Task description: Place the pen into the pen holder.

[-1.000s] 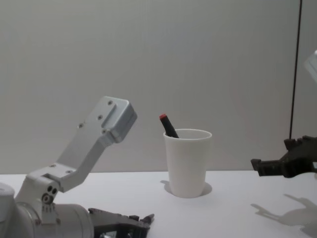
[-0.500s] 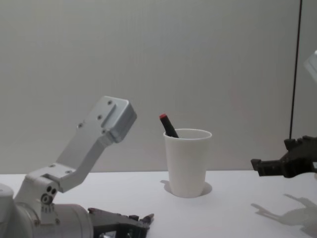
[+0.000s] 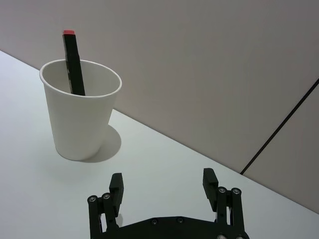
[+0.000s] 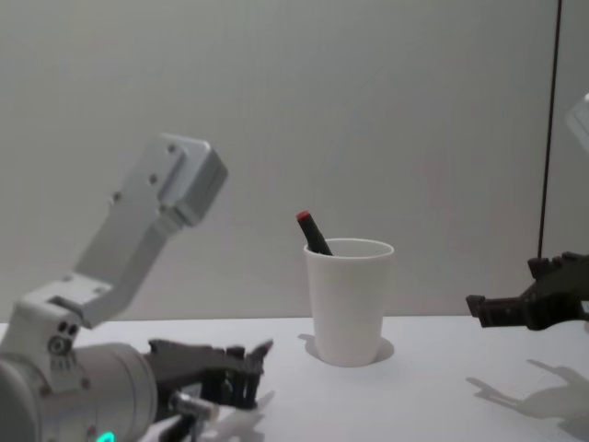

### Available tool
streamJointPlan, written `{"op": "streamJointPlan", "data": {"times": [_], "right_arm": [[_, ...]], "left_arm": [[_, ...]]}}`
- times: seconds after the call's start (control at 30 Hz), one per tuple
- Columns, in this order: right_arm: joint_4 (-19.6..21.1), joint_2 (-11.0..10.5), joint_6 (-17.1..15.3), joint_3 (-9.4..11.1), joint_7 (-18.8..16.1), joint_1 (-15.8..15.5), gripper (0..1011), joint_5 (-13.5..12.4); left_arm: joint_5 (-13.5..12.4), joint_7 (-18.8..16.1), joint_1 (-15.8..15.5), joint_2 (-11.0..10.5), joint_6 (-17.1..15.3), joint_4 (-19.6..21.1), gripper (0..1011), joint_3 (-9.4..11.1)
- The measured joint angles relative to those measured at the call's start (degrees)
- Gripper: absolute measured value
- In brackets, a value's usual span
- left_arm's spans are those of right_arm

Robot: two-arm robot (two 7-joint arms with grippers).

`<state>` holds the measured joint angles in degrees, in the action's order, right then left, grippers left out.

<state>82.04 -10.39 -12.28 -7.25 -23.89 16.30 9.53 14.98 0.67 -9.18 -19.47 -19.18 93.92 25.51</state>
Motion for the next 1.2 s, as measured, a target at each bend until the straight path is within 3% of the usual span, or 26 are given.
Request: {"op": "streamJointPlan", "data": {"times": [0.6,0.93,1.2], "right_arm": [[0.00,0.00,0.00,0.00,0.00,0.00,1001,0.00],[0.00,0.00,0.00,0.00,0.00,0.00,1001,0.00],[0.00,0.00,0.00,0.00,0.00,0.00,1001,0.00]], "left_arm": [[2.81,-2.56,0.35,-0.65,14.42,2.23,123,-2.60],[4.53,-1.39,-1.90,1.36,24.22,-0.40,123,-3.52],[7.98,1.86,-5.13,4.54,32.41,-5.80,123,-3.72]]}}
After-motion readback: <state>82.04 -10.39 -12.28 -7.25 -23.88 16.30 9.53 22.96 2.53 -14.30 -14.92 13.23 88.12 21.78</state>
